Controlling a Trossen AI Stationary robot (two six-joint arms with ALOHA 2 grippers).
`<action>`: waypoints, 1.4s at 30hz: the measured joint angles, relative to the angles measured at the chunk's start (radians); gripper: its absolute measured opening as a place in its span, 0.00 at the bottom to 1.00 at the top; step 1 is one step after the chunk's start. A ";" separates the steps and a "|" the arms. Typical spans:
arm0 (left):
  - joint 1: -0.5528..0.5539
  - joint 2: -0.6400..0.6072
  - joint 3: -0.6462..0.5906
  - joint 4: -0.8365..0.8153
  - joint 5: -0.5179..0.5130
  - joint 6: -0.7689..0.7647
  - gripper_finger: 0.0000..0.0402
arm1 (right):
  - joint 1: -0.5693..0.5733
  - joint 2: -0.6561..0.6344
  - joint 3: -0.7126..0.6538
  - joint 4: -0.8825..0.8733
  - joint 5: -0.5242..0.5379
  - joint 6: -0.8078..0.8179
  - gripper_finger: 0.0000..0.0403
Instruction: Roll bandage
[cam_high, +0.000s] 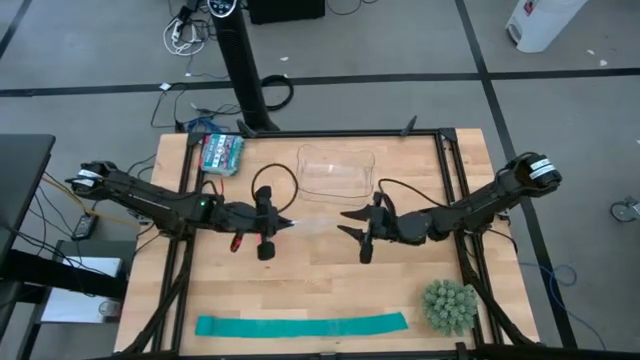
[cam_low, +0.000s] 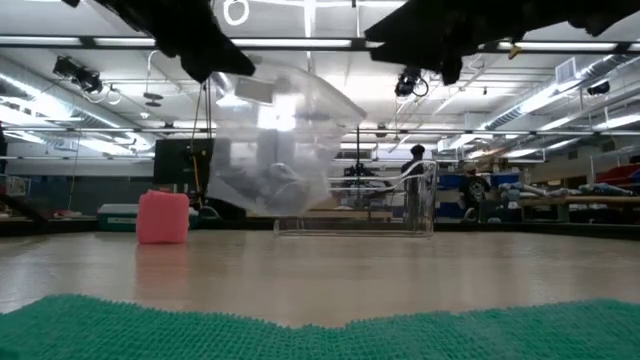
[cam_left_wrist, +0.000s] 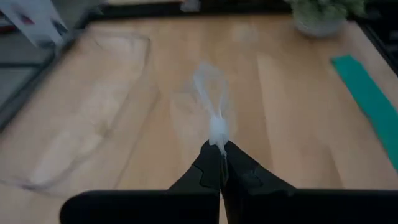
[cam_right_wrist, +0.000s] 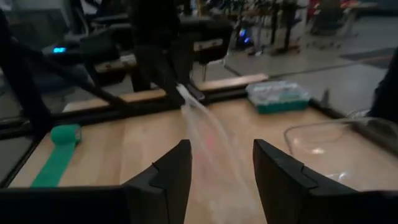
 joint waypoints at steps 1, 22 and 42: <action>-0.005 0.000 0.010 -0.035 0.012 -0.012 0.01 | -0.010 0.014 0.010 -0.009 -0.024 0.007 0.40; -0.137 -0.202 0.053 -0.608 0.125 -0.358 0.01 | -0.227 0.382 0.457 -0.313 -0.502 -0.096 0.40; -0.179 -0.208 0.051 -0.901 0.114 -0.549 0.01 | -0.291 0.655 0.763 -0.394 -0.693 -0.189 0.40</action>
